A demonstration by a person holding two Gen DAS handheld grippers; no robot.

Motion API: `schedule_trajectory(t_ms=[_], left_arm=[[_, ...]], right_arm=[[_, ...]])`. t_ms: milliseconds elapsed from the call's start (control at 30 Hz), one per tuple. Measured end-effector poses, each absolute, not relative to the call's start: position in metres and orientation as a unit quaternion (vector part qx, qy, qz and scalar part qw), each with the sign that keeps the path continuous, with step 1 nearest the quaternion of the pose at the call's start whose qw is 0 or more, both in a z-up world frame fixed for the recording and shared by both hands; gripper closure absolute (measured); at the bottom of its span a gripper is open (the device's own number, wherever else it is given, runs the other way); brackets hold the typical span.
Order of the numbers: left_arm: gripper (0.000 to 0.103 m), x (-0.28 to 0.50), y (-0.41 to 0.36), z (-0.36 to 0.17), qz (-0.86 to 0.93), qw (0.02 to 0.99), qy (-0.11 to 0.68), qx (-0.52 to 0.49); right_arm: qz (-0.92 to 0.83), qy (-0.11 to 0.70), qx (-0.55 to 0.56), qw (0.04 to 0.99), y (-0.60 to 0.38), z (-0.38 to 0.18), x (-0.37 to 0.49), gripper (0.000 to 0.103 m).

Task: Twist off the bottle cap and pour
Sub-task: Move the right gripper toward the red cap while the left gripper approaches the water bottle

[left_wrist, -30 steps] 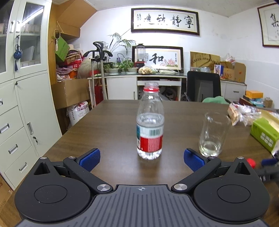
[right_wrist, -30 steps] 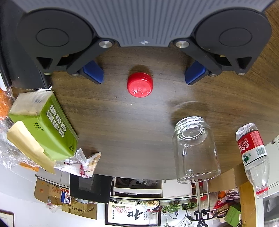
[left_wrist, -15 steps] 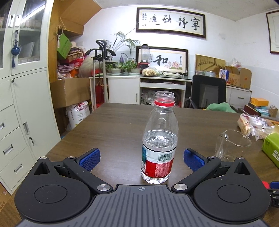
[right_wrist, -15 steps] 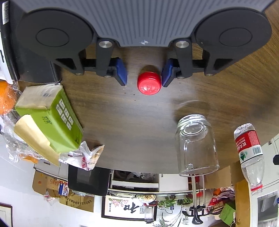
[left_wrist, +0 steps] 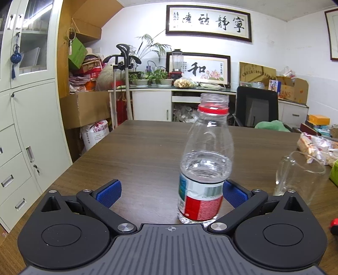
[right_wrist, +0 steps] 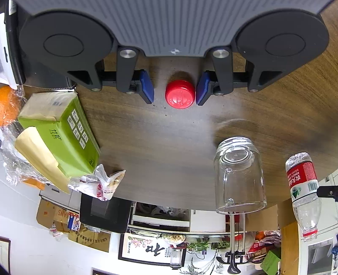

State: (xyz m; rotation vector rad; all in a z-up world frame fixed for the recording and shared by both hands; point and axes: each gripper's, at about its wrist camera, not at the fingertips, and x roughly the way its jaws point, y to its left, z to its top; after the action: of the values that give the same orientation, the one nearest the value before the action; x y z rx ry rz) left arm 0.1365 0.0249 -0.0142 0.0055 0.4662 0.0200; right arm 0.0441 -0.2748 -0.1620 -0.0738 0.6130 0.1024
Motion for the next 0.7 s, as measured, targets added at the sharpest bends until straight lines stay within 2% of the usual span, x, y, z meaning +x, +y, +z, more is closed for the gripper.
schedule_trajectory(t_ms=[100,133,167,200,700], left_arm=[[0.0,0.139,0.027,-0.017,0.006,0.971,0.238,0.002],[0.0,0.139,0.027,-0.016,0.005,0.971,0.239,0.002],[0.0,0.138,0.027,-0.016,0.005,0.972,0.237,0.004],[0.0,0.138,0.028,-0.015,0.005,0.972,0.234,0.006],[0.0,0.139,0.038,-0.007,0.007,0.975,0.221,-0.006]], right_arm=[[0.052,0.307,-0.03,0.95,-0.275,-0.161,0.047,0.057],[0.051,0.309,-0.029,0.949,-0.275,-0.161,0.048,0.042],[0.047,0.313,-0.028,0.948,-0.276,-0.162,0.049,0.013],[0.043,0.32,-0.025,0.946,-0.276,-0.164,0.051,0.005],[0.057,0.331,-0.012,0.942,-0.28,-0.168,0.049,0.001]])
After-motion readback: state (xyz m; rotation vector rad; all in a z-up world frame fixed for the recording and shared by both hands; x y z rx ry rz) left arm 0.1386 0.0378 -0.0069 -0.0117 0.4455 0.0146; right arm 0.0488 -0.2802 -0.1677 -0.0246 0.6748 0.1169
